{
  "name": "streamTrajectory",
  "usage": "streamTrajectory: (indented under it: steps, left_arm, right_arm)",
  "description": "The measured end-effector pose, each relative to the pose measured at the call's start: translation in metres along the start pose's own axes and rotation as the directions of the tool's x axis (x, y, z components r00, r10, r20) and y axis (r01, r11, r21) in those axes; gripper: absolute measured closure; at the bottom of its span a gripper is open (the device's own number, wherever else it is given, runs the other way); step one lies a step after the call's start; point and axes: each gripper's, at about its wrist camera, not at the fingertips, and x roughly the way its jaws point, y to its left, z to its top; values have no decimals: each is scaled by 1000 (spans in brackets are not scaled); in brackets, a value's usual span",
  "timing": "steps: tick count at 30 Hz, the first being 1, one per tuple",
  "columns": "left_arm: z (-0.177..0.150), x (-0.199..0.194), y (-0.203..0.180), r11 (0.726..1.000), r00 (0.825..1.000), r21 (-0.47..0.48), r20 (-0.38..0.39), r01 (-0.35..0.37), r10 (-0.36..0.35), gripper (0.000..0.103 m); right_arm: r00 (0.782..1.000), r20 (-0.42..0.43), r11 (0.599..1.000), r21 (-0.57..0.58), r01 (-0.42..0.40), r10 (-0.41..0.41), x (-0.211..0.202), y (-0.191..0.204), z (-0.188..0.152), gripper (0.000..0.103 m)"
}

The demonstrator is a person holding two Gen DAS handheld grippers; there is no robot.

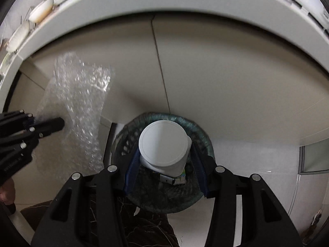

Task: Collect trash
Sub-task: 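Lower both tools over the bin and open the right tool to drop the bottle, then open the left tool to drop the bubble wrap into the bin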

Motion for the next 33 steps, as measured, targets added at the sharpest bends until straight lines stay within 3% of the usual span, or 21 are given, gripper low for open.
streamTrajectory:
  steps: [4, 10, 14, 33]
  left_arm:
    - [1, 6, -2, 1000, 1000, -3, -16, -1, 1, 91]
    - [10, 13, -12, 1000, 1000, 23, -30, 6, -5, 91]
    - [6, 19, -14, 998, 999, 54, -49, 21, -18, 91]
    - [12, 62, -16, 989, 991, 130, -120, 74, -58, 87]
  right_arm:
    - [1000, -26, 1000, -13, -8, 8, 6, -1, -6, 56]
    - [1000, 6, 1000, 3, 17, -17, -6, -7, -6, 27]
    - [998, 31, 997, 49, 58, -59, -13, -22, -9, 16]
    - [987, 45, 969, 205, 140, -152, -45, -82, -35, 9]
